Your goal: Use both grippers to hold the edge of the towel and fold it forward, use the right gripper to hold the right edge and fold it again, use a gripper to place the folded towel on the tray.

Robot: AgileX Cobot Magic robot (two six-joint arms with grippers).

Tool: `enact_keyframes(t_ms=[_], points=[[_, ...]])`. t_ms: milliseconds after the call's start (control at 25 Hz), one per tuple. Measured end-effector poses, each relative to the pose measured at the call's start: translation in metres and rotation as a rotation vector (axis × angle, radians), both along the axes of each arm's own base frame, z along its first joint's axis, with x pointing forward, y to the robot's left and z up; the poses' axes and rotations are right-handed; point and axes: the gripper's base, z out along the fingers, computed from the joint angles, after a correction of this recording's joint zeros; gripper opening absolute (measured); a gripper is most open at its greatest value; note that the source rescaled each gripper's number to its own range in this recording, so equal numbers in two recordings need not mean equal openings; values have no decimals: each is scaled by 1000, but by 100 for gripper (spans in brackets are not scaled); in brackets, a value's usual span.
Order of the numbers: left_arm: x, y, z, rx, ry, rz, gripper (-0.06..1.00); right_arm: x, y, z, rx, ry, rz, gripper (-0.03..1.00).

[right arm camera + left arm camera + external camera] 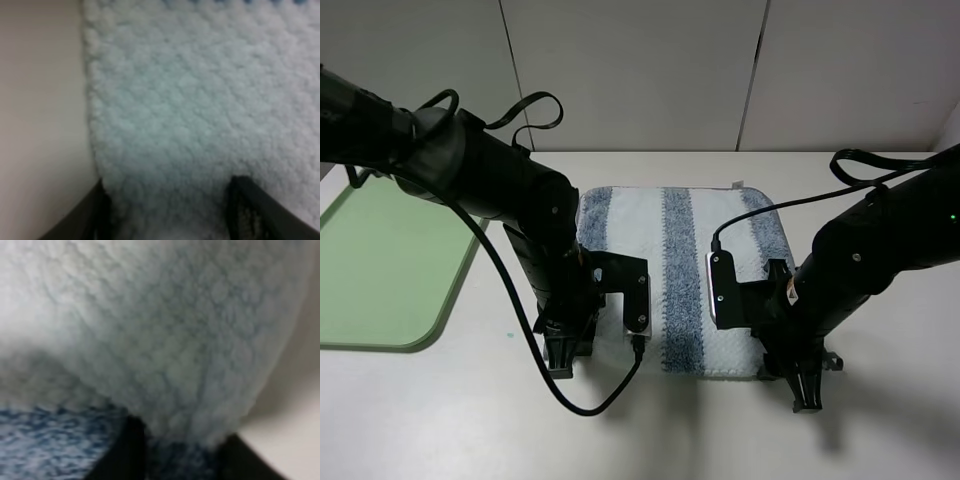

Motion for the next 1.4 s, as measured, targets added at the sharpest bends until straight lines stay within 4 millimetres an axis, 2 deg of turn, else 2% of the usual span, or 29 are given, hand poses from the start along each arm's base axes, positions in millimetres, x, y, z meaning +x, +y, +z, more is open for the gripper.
enact_keyframes(t_ms=[80, 160, 280, 360, 400, 680, 1040, 1200, 1400], points=[[0, 0, 0, -1, -1, 0, 8, 1, 1, 0, 10, -14, 0, 53], [0, 0, 0, -2, 0, 2, 2, 2, 2, 1, 19, -27, 0, 49], [0, 0, 0, -2, 0, 2, 1, 3, 2, 0, 23, -32, 0, 25], [0, 0, 0, -1, 2, 2, 0, 3, 2, 0, 24, -32, 0, 5], [0, 0, 0, 0, 2, 2, 0, 3, 2, 0, 24, -33, 0, 1], [-2, 1, 0, 19, 30, 8, 0, 3, 2, 4, 32, -44, 0, 0], [-14, 10, 2, 114, 161, 45, 0, -4, -2, 31, 37, -46, -8, 0], [-21, 13, 19, 130, 207, 50, 0, -13, -4, 45, 53, -14, -43, 0], [-29, 17, 59, 96, 200, 75, 0, -25, -8, 61, 69, 47, -87, 0]])
